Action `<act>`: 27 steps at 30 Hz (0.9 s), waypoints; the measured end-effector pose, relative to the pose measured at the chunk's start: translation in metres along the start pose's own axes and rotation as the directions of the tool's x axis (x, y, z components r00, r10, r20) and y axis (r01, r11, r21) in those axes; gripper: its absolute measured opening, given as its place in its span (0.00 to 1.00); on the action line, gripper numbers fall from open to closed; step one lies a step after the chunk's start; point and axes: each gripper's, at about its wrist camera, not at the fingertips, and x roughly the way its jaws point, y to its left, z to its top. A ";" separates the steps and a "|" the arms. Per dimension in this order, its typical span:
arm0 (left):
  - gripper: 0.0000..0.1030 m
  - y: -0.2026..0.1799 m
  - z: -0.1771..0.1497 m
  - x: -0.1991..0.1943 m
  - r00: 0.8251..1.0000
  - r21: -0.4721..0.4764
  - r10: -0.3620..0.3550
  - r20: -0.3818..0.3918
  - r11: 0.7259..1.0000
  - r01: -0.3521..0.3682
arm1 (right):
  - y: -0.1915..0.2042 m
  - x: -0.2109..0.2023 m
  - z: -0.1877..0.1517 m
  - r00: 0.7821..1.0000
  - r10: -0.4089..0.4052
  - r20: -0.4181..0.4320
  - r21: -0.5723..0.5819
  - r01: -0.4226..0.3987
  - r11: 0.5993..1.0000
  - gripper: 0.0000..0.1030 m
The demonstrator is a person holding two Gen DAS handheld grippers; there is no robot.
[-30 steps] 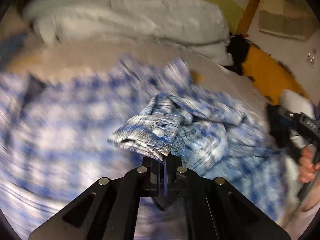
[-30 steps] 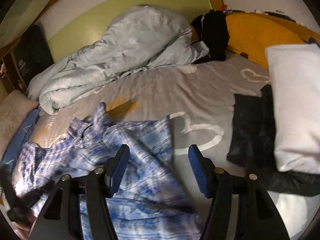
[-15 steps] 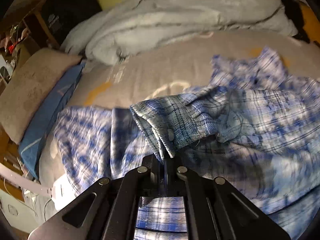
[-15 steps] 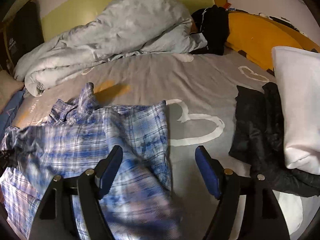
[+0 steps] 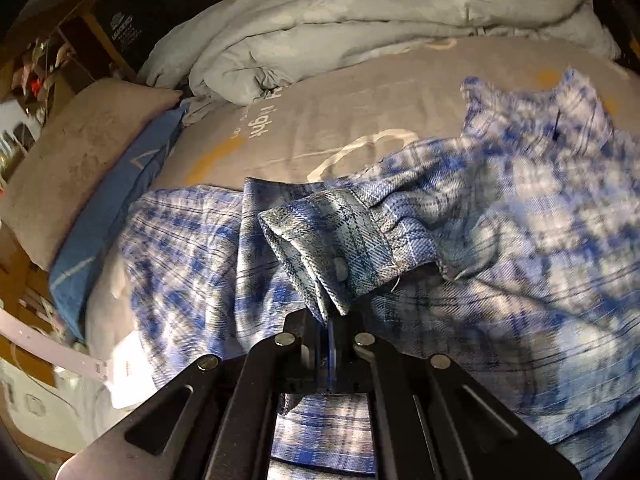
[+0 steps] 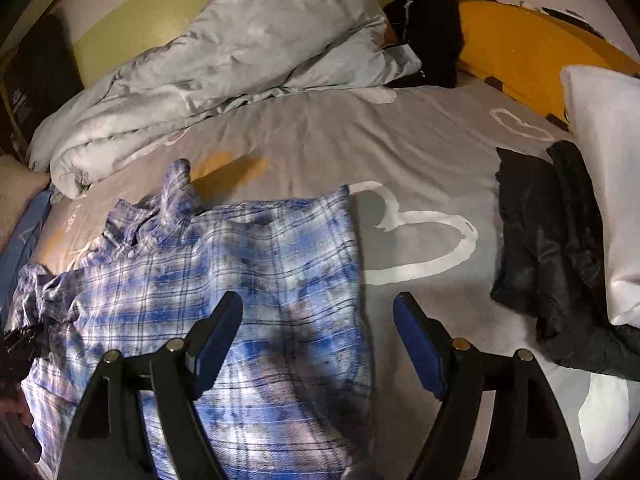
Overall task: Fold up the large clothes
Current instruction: 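Release the sleeve and hold both open grippers above the shirt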
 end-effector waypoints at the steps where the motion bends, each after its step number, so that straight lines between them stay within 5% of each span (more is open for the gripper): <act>1: 0.06 0.003 0.000 -0.002 1.000 -0.015 -0.016 0.010 1.000 0.017 | 0.003 0.000 0.000 1.000 0.005 -0.003 -0.006 -0.005 1.000 0.74; 4: 0.10 0.013 -0.002 -0.010 0.996 -0.035 -0.074 0.054 0.997 0.076 | 0.010 -0.005 -0.001 1.000 0.021 0.002 -0.015 -0.021 1.000 0.74; 14: 0.78 0.068 -0.006 -0.087 0.954 -0.043 -0.211 0.212 0.973 0.225 | 0.025 -0.036 -0.001 0.999 0.002 0.037 -0.028 -0.001 1.000 0.75; 15: 0.81 0.078 -0.007 -0.097 0.942 -0.056 -0.243 0.230 0.963 0.262 | 0.025 -0.042 0.000 0.999 0.019 0.035 -0.009 -0.018 1.000 0.75; 18: 0.82 0.120 -0.008 -0.127 0.868 -0.111 -0.384 0.316 0.893 0.436 | 0.030 -0.067 0.002 0.994 0.099 0.051 0.055 -0.102 0.993 0.79; 20: 0.87 0.138 -0.006 -0.141 0.849 -0.119 -0.385 0.363 0.884 0.452 | 0.037 -0.083 0.000 0.987 0.138 0.087 0.061 -0.144 0.988 0.81; 24: 1.00 0.168 -0.003 -0.148 0.858 -0.148 -0.311 0.410 0.905 0.398 | 0.053 -0.097 -0.006 0.983 0.144 0.116 0.031 -0.148 0.988 0.81; 27: 1.00 0.189 -0.001 -0.129 0.864 -0.191 -0.331 0.380 0.885 0.424 | 0.062 -0.097 -0.011 0.984 0.137 0.115 -0.021 -0.135 0.991 0.81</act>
